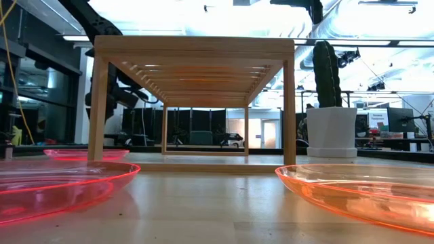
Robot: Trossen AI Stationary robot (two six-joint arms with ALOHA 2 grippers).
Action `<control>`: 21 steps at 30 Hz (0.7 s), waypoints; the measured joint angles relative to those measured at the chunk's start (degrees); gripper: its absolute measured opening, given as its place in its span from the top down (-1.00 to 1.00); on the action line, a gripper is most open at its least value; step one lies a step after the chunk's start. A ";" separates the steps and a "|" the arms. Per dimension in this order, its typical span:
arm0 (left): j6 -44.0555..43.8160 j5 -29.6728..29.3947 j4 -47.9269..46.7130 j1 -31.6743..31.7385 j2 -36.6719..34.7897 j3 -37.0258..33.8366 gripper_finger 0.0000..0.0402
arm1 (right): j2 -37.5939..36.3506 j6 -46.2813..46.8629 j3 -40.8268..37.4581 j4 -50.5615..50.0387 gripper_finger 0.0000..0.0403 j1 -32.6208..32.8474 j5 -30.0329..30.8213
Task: Place and stack plates onto a shelf
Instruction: Stack the top pink plate on top of the other pink plate on the shelf
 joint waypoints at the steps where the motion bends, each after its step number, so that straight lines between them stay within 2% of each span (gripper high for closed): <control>1: 0.00 0.00 0.41 0.00 0.02 0.00 0.73 | 0.00 -0.01 0.00 0.00 0.14 0.00 0.00; 12: -1.57 1.77 2.09 1.93 1.48 0.02 0.28 | 0.00 0.02 0.00 0.00 0.14 0.00 0.00; 16: -2.62 4.55 2.15 3.16 3.64 0.02 0.22 | 0.00 0.02 0.00 0.00 0.14 0.00 0.02; 21: -2.58 4.67 2.42 3.32 6.15 0.02 0.22 | 0.00 0.02 0.00 0.01 0.14 0.00 0.02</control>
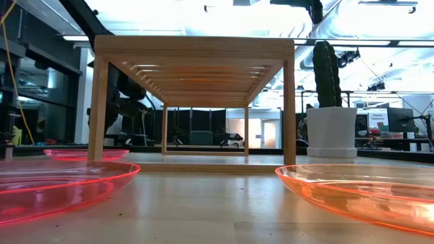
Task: Place and stack plates onto a shelf
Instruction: Stack the top pink plate on top of the other pink plate on the shelf
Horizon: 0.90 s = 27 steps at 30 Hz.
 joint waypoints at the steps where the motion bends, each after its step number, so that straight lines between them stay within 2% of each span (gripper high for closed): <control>1: 0.00 -0.02 0.29 0.00 0.53 0.00 0.22 | 0.00 0.02 0.00 -0.01 0.14 0.00 0.01; 14: -0.39 1.68 0.07 -0.28 3.51 0.00 0.27 | 0.00 0.02 0.00 -0.01 0.14 0.00 0.20; 17: -0.39 1.41 -0.60 -0.33 3.55 0.00 0.46 | 0.00 -0.02 0.00 -0.01 0.14 0.00 0.27; 21: -1.49 1.03 -2.43 -0.33 3.46 0.00 0.89 | 0.00 -0.05 0.00 -0.01 0.14 0.00 0.44; 27: -1.95 -1.50 -9.45 0.27 -0.71 0.00 0.99 | 0.00 -0.15 0.00 -0.01 0.14 0.00 0.46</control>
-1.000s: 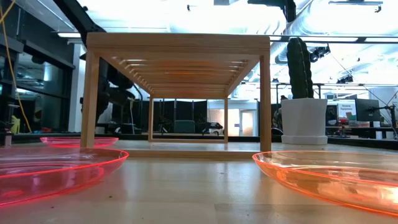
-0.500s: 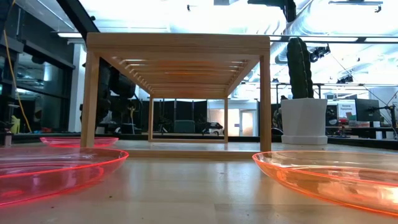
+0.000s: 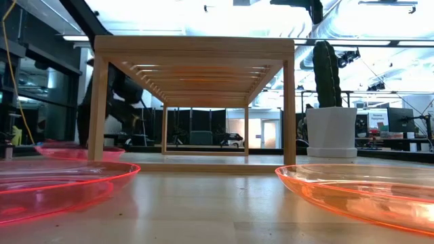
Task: Place and stack plates onto a shelf
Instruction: Stack the top pink plate on top of the other pink plate on the shelf
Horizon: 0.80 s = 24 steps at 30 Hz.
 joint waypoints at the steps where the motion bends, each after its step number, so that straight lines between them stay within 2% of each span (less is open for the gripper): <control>1: -0.02 -0.75 -0.85 0.26 -1.25 0.00 0.99 | 0.00 -0.10 0.00 -0.01 0.14 0.00 0.00; 6: -2.75 -2.62 -3.69 2.40 -9.12 1.19 1.00 | 0.00 -0.48 0.00 -0.02 0.14 0.00 0.02; 11: -8.18 -3.02 -4.25 5.54 -17.27 6.59 1.00 | 0.00 -0.48 0.00 -0.02 0.14 0.00 0.02; 14: -12.13 -1.65 -1.46 7.11 -21.19 10.31 1.00 | 0.00 -0.48 0.00 -0.03 0.14 0.00 0.02; 20: -17.56 -3.10 2.96 8.08 -24.64 16.10 1.00 | 0.00 -0.48 0.00 -0.55 0.14 0.00 0.02; 24: -19.08 -6.67 6.31 8.06 -25.05 18.45 1.00 | 0.00 -0.34 0.00 -2.36 0.14 0.00 0.01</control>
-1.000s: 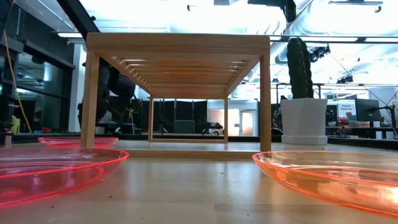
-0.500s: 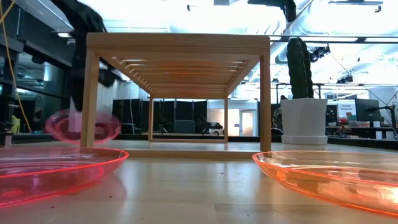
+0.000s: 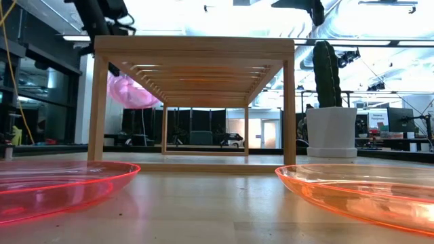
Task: Place and stack plates onto a shelf
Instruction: Stack the top pink plate on top of the other pink plate on the shelf
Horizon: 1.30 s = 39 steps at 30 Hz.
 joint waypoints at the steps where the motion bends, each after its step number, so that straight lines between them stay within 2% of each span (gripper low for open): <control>1: -0.75 -1.01 1.20 0.00 0.00 0.39 1.00 | 0.00 0.08 0.00 -0.46 0.14 0.00 -0.01; 5: -2.77 -5.73 6.67 -0.02 0.05 2.36 1.00 | 0.00 0.47 0.00 -1.33 0.14 0.00 -0.01; 7: -4.52 -6.09 9.58 -0.14 0.00 3.32 1.00 | 0.00 0.45 0.00 -1.39 0.14 0.00 -0.05; 9: -7.07 -4.21 11.78 -0.93 0.04 4.15 1.00 | 0.00 0.30 0.00 -1.13 0.14 0.00 -0.18; 11: -8.75 0.65 12.56 -2.52 0.13 5.04 1.00 | 0.00 -0.08 0.00 -0.35 0.14 0.00 -0.25; 15: -13.07 5.72 12.41 -9.70 0.25 5.64 1.00 | 0.00 -1.16 0.00 1.82 0.14 0.00 -0.18; 19: -17.18 6.44 12.66 -18.66 1.47 5.74 1.00 | 0.00 -3.43 0.00 4.33 0.14 0.00 2.39; 22: -19.04 6.35 12.44 -22.30 4.18 7.61 1.00 | -0.01 -4.97 0.00 5.24 0.14 -0.31 2.94; 27: -18.99 9.26 11.29 -21.66 10.61 15.59 1.00 | -0.02 -5.12 0.00 5.31 0.14 -0.98 2.72; 31: -15.91 10.02 4.87 -20.98 16.95 21.02 1.00 | -0.02 -4.91 0.00 5.42 0.14 -1.14 2.48; 34: -15.45 10.13 1.68 -20.98 20.93 22.01 1.00 | -0.02 -4.71 0.00 5.86 0.14 -1.12 2.46; 39: -15.87 13.58 1.99 -20.58 24.44 22.06 1.00 | -0.02 -4.69 0.00 5.83 0.14 -1.09 1.34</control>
